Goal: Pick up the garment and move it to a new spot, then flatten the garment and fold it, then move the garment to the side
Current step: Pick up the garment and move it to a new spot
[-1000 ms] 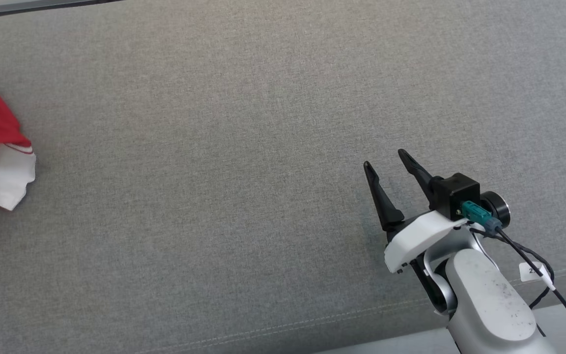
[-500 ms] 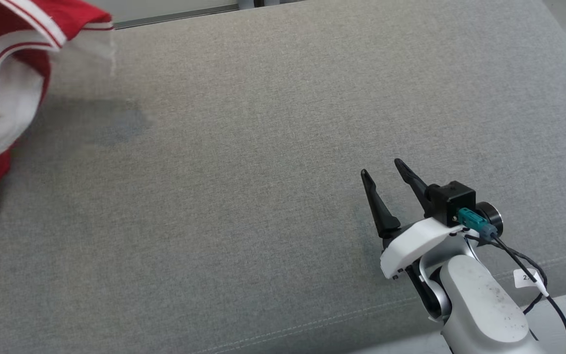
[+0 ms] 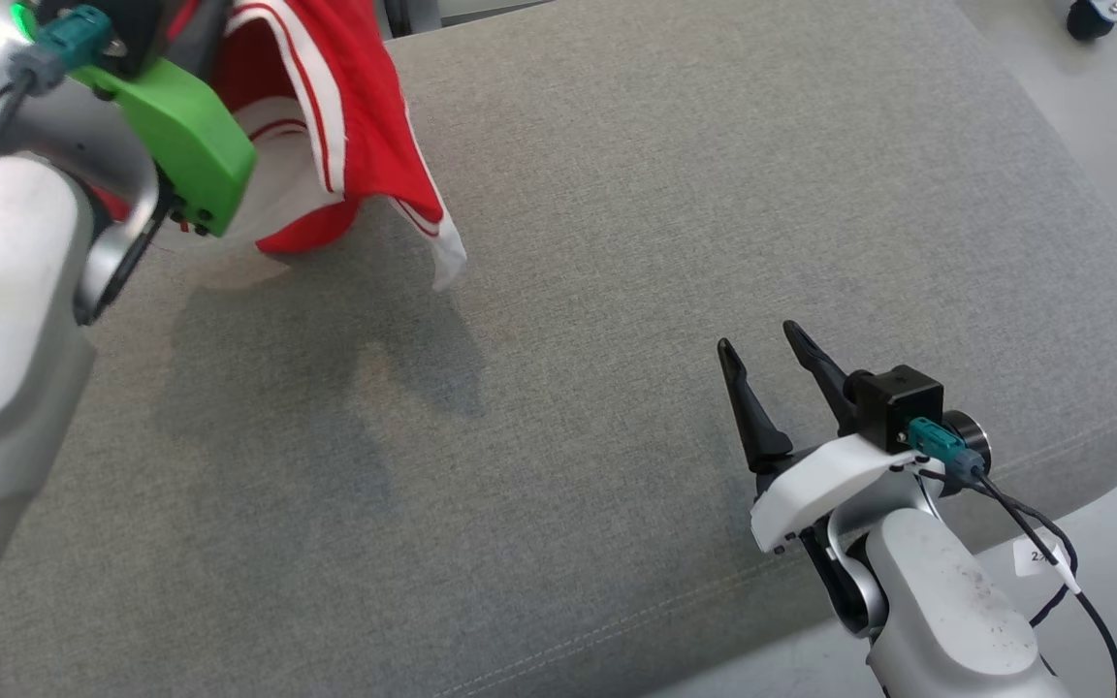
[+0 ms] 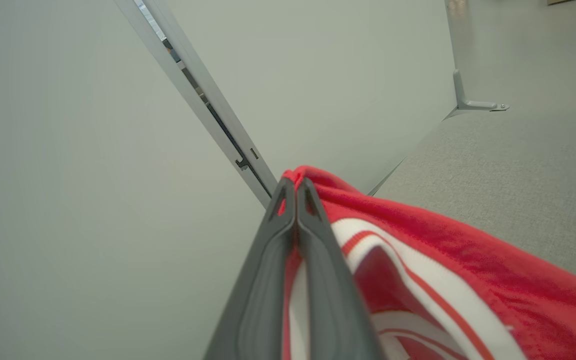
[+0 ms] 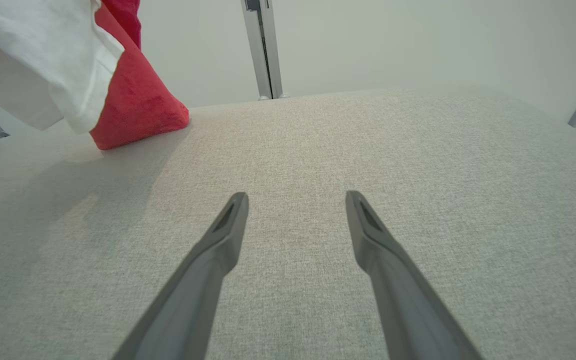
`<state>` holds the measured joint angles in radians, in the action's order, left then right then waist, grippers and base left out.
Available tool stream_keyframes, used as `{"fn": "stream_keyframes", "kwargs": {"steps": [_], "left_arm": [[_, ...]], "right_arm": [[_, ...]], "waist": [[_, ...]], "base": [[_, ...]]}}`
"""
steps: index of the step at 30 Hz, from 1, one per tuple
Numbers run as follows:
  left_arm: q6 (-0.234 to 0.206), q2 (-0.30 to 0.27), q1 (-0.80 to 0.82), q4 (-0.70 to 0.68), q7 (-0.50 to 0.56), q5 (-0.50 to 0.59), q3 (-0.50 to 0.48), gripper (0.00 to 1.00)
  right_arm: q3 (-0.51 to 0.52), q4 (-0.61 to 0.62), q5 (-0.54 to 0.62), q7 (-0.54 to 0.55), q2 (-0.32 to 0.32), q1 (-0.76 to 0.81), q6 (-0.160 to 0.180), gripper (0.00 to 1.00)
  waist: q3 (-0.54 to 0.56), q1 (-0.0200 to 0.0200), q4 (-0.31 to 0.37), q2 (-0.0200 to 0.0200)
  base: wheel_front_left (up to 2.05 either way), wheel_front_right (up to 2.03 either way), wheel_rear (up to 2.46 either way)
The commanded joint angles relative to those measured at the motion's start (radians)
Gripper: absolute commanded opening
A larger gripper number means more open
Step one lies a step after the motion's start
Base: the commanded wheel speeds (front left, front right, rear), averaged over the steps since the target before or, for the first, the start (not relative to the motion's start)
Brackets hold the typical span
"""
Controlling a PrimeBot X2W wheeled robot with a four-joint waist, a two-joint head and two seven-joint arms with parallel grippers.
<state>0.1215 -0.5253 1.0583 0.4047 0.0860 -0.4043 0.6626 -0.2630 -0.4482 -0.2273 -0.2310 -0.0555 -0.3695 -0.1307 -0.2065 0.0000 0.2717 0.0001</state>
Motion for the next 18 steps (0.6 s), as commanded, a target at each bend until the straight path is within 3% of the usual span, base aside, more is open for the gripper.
{"fn": "stream_keyframes", "kwargs": {"steps": [1,12,18], "left_arm": [[-0.011,0.012,-0.028,-0.031,0.005,-0.001,0.011,0.0],[-0.07,0.082,-0.203,-0.099,-0.029,-0.054,0.048,0.0],[-0.079,0.047,-0.305,-0.028,-0.085,-0.063,0.056,0.0]], "right_arm": [[0.004,-0.006,-0.005,-0.01,0.0,-0.006,0.0,1.0],[0.018,-0.027,-0.012,-0.026,0.004,-0.014,0.0,1.0],[0.025,-0.04,-0.001,-0.03,0.004,-0.015,0.0,1.0]], "waist": [[-0.003,0.0,0.028,-0.0001],[-0.019,0.0,0.026,-0.0001],[-0.011,0.0,-0.022,-0.0001]], "base": [[0.0,0.0,0.0],[0.0,0.0,0.0],[0.0,0.0,0.0]]}}
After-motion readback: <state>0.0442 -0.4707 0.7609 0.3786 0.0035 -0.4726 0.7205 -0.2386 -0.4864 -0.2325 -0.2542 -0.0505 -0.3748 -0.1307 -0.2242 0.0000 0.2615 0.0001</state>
